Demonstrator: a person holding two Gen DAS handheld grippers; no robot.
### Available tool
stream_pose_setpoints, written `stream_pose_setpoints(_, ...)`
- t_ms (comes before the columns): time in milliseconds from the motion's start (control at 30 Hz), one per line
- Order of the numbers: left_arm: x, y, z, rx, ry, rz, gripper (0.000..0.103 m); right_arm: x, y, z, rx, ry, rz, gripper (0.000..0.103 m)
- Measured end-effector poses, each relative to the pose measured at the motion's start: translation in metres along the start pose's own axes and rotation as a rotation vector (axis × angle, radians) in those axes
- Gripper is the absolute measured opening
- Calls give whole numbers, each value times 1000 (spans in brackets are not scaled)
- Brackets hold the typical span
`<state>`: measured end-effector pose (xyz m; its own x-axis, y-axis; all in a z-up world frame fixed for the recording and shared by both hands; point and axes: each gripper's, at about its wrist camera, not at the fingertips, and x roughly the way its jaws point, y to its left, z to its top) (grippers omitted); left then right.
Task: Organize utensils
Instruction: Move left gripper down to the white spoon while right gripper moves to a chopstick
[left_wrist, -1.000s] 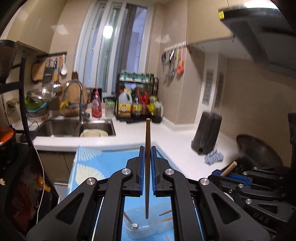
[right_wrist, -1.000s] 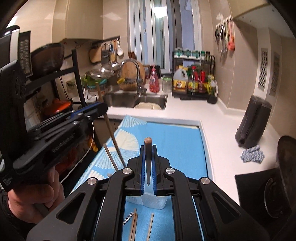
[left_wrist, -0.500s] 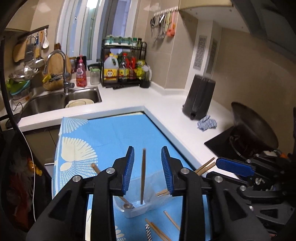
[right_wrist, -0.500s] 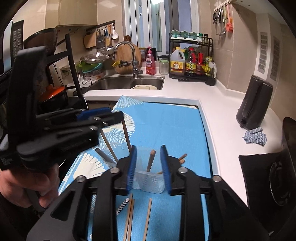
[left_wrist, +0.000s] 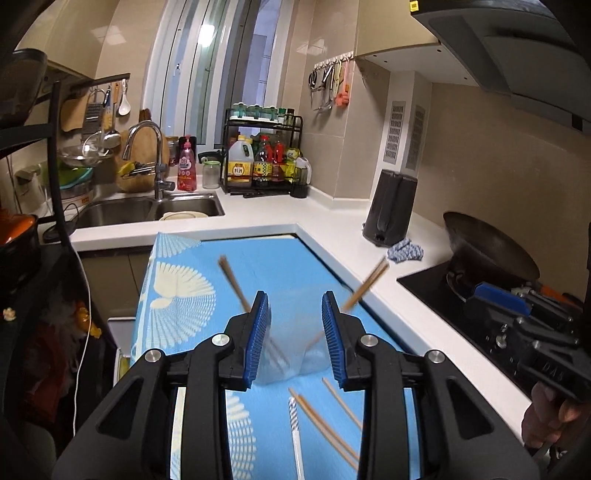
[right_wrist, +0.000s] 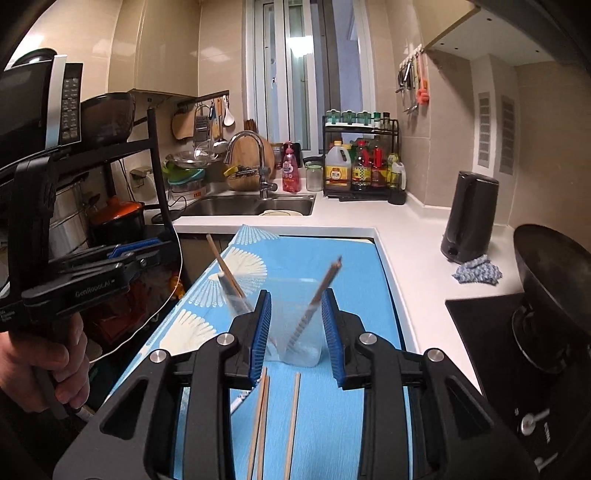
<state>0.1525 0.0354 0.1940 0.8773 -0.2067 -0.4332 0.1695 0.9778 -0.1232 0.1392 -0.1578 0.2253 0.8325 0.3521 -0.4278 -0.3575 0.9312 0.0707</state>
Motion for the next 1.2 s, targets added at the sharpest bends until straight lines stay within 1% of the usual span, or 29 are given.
stream_pose_setpoints(167,0,-3,-58,-18,56,17,30,-10,-5,-53,35,16,-20,28)
stream_pose_setpoints(200,2,-4,-70,-21,72,23,30,-10,-7,-66,49,25,-22,24)
stream_pose_setpoints(233,1,-4,-79,-23,82,27,30,-8,-8,-79,66,41,-18,17)
stream_pose_setpoints(300,4,-5,-100,-45,106,26,28,-5,-10,-104,105,77,-22,10)
stream_pose_setpoints(400,5,-11,-127,-29,119,37,27,2,-8,-136,122,122,-34,10)
stream_pose_setpoints(500,5,-18,-151,-6,135,50,27,4,-4,-161,95,140,-44,11)
stream_pose_setpoints(533,4,-20,-158,2,137,58,27,4,-2,-168,83,142,-53,13)
stream_pose_setpoints(667,1,-20,-181,-19,150,79,27,9,-3,-191,79,175,-68,13)
stream_pose_setpoints(833,2,-15,-203,-50,179,100,27,20,-4,-210,97,232,-67,13)
stream_pose_setpoints(900,4,-13,-208,-56,187,103,27,26,-3,-216,100,257,-58,13)
stream_pose_setpoints(1000,9,-9,-211,-91,204,82,27,30,0,-222,98,274,-46,13)
stream_pose_setpoints(1200,11,-3,-214,-138,201,80,27,34,2,-223,106,283,-23,13)
